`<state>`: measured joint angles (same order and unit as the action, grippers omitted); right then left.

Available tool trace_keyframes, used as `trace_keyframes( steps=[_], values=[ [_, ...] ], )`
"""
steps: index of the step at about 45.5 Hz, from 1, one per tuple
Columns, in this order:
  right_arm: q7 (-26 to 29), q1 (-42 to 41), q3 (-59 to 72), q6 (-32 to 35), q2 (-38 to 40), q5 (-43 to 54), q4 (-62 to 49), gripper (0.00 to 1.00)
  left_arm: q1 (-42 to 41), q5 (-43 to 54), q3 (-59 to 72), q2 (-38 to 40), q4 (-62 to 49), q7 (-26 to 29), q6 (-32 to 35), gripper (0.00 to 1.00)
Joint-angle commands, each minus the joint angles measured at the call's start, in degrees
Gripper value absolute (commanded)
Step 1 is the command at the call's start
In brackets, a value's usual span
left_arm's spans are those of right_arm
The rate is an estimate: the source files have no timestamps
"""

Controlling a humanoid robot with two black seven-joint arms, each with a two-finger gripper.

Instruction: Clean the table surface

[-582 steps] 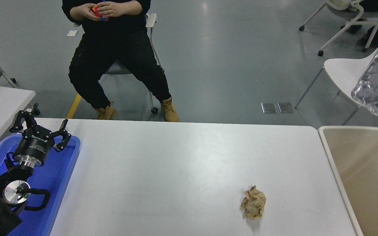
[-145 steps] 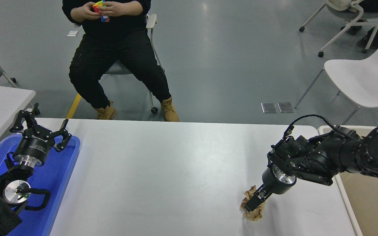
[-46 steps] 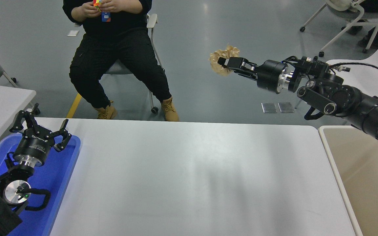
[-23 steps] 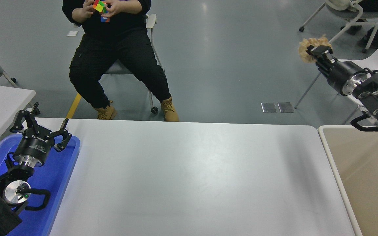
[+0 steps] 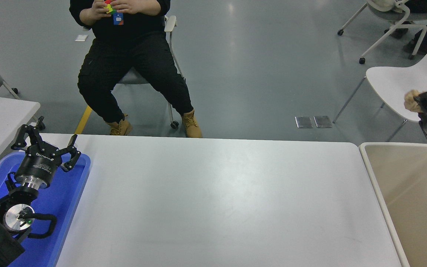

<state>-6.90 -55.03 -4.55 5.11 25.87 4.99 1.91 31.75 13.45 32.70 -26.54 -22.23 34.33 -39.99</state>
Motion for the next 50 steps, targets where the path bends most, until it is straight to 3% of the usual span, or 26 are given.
trace_keyframes(
  steps=[1, 12, 33, 50],
  values=[
    [7.16, 3.26, -2.48, -3.35, 0.5, -0.68, -1.03, 0.0, -0.02, 0.0, 0.0, 0.0, 0.0, 0.03, 0.0, 1.0],
    [12.96, 7.3, -1.78, -5.47, 0.32, -0.33, -1.03, 0.0, -0.02, 0.0, 0.0, 0.0, 0.0, -0.05, 0.0, 1.0],
    [12.87, 17.76, -1.52, -5.82, -2.31, 0.28, -1.03, 0.0, -0.02, 0.0, 0.0, 0.0, 0.0, 0.04, 0.0, 1.0],
    [12.79, 19.52, -1.43, -6.78, -3.9, 0.28, -0.94, 0.0, -0.02, 0.0, 0.0, 0.0, 0.0, 0.04, 0.0, 1.0]
  ],
)
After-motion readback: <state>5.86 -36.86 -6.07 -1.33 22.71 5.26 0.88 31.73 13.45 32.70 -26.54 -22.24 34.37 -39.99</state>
